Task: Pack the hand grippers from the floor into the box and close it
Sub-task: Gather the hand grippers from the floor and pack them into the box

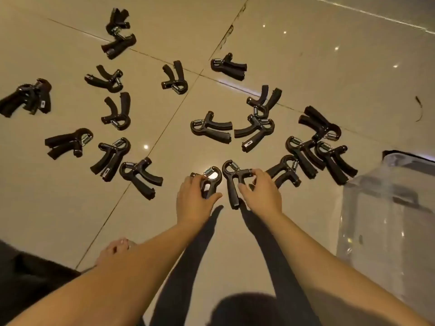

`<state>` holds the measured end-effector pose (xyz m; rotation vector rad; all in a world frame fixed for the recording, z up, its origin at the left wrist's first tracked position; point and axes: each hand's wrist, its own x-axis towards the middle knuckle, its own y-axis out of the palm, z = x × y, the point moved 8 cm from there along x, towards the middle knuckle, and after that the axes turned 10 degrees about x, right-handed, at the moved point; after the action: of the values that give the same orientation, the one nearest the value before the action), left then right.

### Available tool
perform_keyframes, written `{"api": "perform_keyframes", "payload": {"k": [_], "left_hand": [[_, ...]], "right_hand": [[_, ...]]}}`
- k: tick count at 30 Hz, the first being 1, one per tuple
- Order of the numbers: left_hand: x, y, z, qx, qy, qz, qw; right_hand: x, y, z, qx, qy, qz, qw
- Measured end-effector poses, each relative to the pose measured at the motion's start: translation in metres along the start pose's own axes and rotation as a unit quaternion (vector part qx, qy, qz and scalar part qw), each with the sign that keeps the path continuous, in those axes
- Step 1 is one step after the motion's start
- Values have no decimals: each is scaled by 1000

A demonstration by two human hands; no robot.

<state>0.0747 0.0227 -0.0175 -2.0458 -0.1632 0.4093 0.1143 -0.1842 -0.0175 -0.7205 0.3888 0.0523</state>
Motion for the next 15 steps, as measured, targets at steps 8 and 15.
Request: {"api": "perform_keyframes", "payload": {"k": [8, 15], "left_hand": [[-7, 45, 46, 31, -82, -60, 994], [-11, 61, 55, -4, -91, -48, 995]], "right_hand": [[1, 48, -28, -192, -45, -41, 980], [-8, 56, -33, -175, -37, -54, 982]]}}
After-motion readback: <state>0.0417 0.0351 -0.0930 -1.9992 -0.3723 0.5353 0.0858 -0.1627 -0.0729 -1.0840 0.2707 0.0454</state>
